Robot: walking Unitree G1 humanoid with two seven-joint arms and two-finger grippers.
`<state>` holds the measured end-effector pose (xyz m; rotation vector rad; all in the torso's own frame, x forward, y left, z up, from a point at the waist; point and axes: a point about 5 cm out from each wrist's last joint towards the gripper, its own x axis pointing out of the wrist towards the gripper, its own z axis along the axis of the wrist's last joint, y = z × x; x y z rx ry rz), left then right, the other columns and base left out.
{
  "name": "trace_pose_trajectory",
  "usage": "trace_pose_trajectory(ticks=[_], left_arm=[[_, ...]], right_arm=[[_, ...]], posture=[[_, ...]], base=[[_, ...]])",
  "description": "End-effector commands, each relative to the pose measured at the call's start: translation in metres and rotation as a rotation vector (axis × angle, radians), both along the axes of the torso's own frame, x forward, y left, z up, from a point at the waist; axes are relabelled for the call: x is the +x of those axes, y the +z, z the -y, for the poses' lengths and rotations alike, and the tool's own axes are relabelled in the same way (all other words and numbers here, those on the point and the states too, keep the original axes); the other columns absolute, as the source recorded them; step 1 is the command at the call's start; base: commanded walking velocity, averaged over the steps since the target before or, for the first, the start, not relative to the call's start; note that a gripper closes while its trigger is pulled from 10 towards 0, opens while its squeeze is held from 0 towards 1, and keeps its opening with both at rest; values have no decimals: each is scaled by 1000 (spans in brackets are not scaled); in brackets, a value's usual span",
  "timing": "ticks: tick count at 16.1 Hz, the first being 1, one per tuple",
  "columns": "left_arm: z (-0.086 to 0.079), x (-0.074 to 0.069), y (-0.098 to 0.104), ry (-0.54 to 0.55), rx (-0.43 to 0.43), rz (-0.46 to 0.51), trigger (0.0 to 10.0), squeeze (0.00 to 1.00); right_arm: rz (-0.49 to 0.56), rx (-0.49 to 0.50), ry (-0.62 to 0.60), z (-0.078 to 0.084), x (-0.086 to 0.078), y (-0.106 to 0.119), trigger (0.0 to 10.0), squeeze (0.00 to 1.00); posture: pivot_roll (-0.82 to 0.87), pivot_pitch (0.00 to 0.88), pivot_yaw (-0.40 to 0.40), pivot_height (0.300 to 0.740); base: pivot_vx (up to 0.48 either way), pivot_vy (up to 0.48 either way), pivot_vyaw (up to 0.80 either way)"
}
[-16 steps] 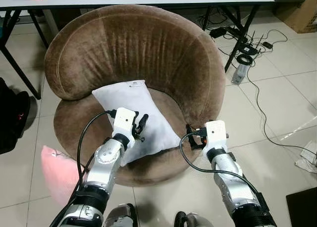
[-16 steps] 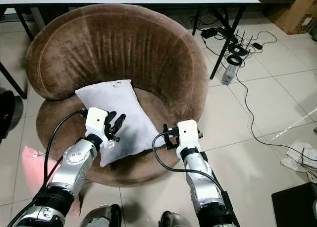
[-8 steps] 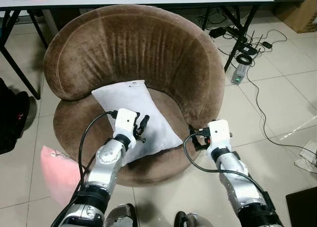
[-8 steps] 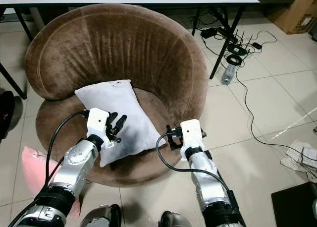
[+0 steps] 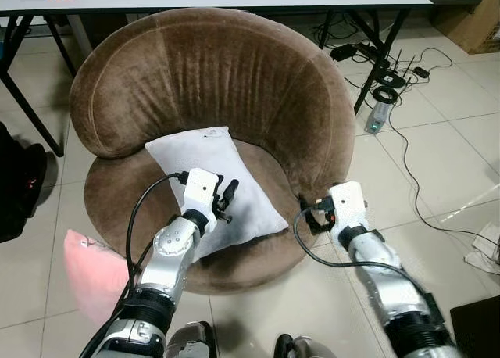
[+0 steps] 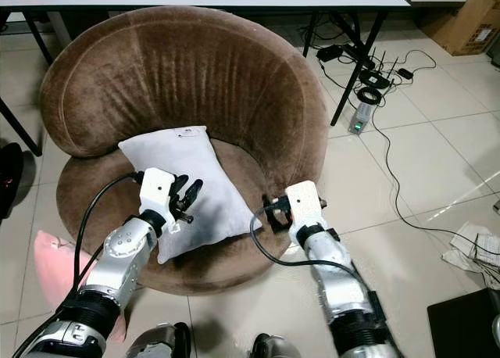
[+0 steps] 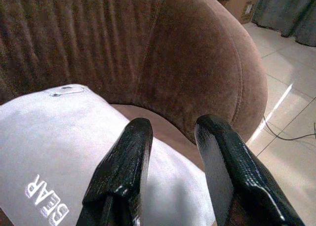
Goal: Move the pillow to the sofa from floor
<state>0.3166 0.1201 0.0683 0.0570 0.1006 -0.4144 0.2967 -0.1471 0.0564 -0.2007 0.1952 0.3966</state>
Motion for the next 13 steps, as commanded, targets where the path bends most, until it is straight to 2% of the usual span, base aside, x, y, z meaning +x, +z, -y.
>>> trace_pose_trajectory(ticks=[1,2,3,5,13], left_arm=[[4,0,-2,-10,5,-5,10000,0],[4,0,-2,-13,5,-5,10000,0],[5,1,-1,-12,5,-2,10000,0],[4,2,-1,-10,6,1,10000,0],[3,2,0,-11,9,7,10000,0]], right_arm=[[-9,-65,122,-2,1,5,10000,0],[-18,-135,184,4,2,5,10000,0],[-13,-155,185,12,6,9,10000,0],[-10,-163,177,18,11,13,10000,0],[-6,-172,253,17,15,23,10000,0]], posture=[[82,102,-77,740],[82,102,-77,740],[87,96,-80,740],[89,91,-84,740],[86,96,-80,740]], base=[[0,0,0],[0,0,0],[0,0,0],[0,0,0],[0,0,0]])
